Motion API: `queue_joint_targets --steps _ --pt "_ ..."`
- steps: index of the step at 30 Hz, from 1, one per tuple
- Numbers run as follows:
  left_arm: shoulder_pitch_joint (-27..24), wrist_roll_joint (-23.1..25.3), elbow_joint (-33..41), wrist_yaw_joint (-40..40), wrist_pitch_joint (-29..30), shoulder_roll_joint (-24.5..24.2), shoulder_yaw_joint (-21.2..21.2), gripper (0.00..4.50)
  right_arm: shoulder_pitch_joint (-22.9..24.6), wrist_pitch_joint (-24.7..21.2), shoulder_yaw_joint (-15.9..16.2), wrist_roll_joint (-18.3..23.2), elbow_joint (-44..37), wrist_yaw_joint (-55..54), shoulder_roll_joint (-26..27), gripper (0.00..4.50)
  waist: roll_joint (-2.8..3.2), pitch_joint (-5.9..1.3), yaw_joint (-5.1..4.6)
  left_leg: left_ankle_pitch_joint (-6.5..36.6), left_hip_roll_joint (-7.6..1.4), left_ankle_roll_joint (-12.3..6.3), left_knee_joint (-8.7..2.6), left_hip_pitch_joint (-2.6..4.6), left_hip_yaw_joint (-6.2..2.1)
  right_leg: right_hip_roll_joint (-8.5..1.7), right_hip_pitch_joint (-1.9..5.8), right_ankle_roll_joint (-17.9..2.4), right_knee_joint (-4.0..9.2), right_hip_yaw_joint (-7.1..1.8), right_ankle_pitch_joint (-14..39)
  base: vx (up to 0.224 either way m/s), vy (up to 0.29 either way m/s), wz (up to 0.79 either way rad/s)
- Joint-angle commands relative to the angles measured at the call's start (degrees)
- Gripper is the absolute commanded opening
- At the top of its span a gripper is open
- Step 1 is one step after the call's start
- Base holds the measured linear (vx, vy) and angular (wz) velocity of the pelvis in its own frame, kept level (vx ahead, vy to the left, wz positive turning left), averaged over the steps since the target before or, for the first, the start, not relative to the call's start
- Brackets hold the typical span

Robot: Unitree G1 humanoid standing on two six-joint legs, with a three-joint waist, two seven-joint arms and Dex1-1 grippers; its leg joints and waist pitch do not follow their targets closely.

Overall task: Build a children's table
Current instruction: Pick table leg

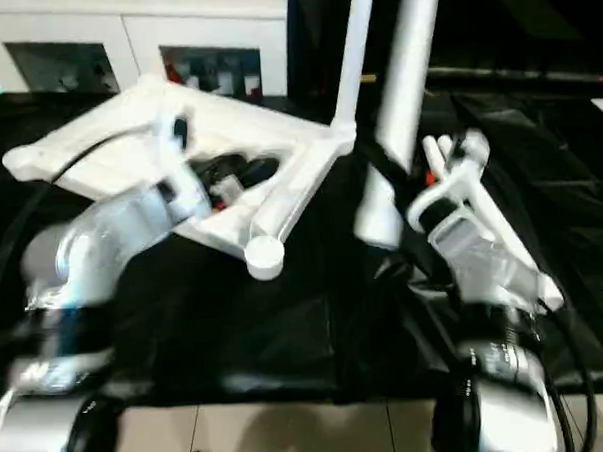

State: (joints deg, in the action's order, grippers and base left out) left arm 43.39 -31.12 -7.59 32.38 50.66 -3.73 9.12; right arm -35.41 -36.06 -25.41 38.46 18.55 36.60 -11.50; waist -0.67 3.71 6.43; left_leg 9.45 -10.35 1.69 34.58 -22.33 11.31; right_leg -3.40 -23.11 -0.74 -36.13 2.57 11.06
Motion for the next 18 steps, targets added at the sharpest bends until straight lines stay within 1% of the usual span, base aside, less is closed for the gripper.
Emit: queue_joint_targets --steps 1,2,3,5,6,7,9,11,12,13,14,15,16,18 --pt "1.06 -0.41 -0.51 0.95 1.96 0.15 -0.23 4.5 2.1 -3.34 2.61 4.06 -5.48 4.7 -0.73 1.84 -0.95 -4.44 0.28 6.02 -2.22 -4.32 -3.08 1.08 -1.1 -4.39 3.27 -12.54 4.49 -2.14 7.47 0.0 0.0 0.0" --pt "1.68 -0.79 -0.46 1.09 2.52 0.68 -0.35 4.5 3.38 -4.67 5.02 4.68 -7.97 6.92 -1.43 1.84 -0.9 -4.44 0.46 6.57 -2.3 -3.88 -3.13 1.25 -1.13 -4.5 3.23 -11.95 4.71 -2.17 9.0 0.0 0.0 0.0" --pt "2.03 -1.09 -0.43 1.16 2.88 0.96 -0.29 4.5 4.13 -5.3 6.59 4.83 -9.34 8.13 -1.8 1.84 -1.51 -4.44 0.5 7.04 -2.41 -3.09 -3.19 1.33 -1.11 -4.55 3.25 -11.06 4.88 -2.16 11.0 0.0 0.0 0.0" --pt "2.64 -2.62 -0.04 0.22 4.14 1.38 0.19 4.5 5.75 -6.61 8.76 5.26 -12.39 9.87 -1.79 1.83 -1.0 -4.4 0.59 6.99 -2.49 -2.12 -3.36 1.21 -1.34 -4.65 3.12 -10.28 4.92 -2.15 12.61 0.0 0.0 0.0" --pt "2.64 -2.62 -0.04 0.22 4.14 1.38 0.19 4.5 5.75 -6.61 8.76 5.26 -12.39 9.87 -1.79 1.83 -1.1 -4.42 0.57 7.24 -2.53 -1.59 -3.38 1.3 -1.37 -4.62 2.97 -10.11 4.95 -2.16 12.74 0.0 0.0 0.0" --pt "2.99 -3.27 0.11 -0.72 4.69 1.52 0.43 4.5 6.42 -7.53 9.88 5.35 -14.01 10.58 -1.69 1.83 -1.08 -4.4 0.56 7.55 -2.54 -1.14 -3.47 1.28 -1.43 -4.65 2.89 -10.19 4.94 -2.12 12.95 0.0 0.0 0.0" --pt "3.2 -4.66 0.2 -1.39 5.38 1.75 1.05 4.5 6.89 -8.16 11.29 4.99 -15.28 11.16 -1.72 1.83 -1.08 -4.28 0.54 8.01 -2.49 -0.83 -3.53 1.26 -1.44 -4.62 2.84 -10.04 5.05 -2.18 12.96 0.0 0.0 0.0" --pt "3.03 -5.48 0.72 -1.13 5.78 1.77 1.13 4.5 7.36 -7.71 13.86 3.2 -16.0 11.49 -2.37 1.83 -1.19 -4.25 0.57 7.77 -2.41 -0.61 -3.52 1.11 -1.45 -4.73 2.93 -9.77 5.05 -2.2 13.14 0.0 0.0 0.0" --pt "2.82 -5.47 0.99 -0.97 5.88 1.7 1.07 4.5 7.68 -7.25 14.89 2.48 -16.31 11.55 -2.53 1.83 -1.23 -4.29 0.66 7.62 -2.44 -0.43 -3.48 1.18 -1.44 -4.79 2.89 -9.4 5.05 -2.25 13.37 0.0 0.0 0.0" --pt "2.66 -5.66 1.23 -1.1 6.0 1.89 1.34 4.5 8.09 -7.31 15.86 2.27 -16.69 11.94 -2.7 1.83 -1.33 -4.24 0.67 7.51 -2.39 -0.48 -3.52 1.08 -1.42 -4.72 2.92 -9.01 5.11 -2.28 13.34 0.0 0.0 0.0" --pt "2.5 -6.02 1.44 -1.27 6.43 2.2 1.96 4.5 8.6 -7.16 17.31 1.88 -16.99 12.27 -2.95 1.83 -1.93 -4.26 0.6 7.31 -2.47 -0.57 -3.57 1.06 -1.39 -4.75 2.99 -8.87 5.1 -2.26 13.2 0.0 0.0 0.0" --pt "2.35 -6.0 1.49 -1.38 6.52 2.33 2.05 4.5 8.74 -6.98 17.96 1.53 -16.86 12.45 -3.02 1.83 -1.24 -4.32 0.77 6.88 -2.49 -0.58 -3.52 1.11 -1.51 -4.82 2.87 -9.06 4.95 -2.26 12.63 0.0 0.0 0.0" --pt "2.3 -6.04 1.53 -1.44 6.59 2.34 2.05 4.5 8.81 -6.95 18.17 1.43 -16.9 12.47 -3.05 1.83 -1.18 -4.34 0.7 7.0 -2.47 -0.58 -3.49 1.1 -1.49 -4.78 2.83 -9.18 5.0 -2.28 12.1 0.0 0.0 0.0" --pt "2.35 -6.16 1.52 -2.06 6.7 2.11 1.84 4.5 8.65 -6.4 19.57 -0.23 -17.05 11.66 -3.05 1.83 -1.37 -4.32 0.68 6.89 -2.51 -0.51 -3.55 1.06 -1.53 -4.76 2.85 -9.34 4.92 -2.25 11.42 0.0 0.0 0.0"
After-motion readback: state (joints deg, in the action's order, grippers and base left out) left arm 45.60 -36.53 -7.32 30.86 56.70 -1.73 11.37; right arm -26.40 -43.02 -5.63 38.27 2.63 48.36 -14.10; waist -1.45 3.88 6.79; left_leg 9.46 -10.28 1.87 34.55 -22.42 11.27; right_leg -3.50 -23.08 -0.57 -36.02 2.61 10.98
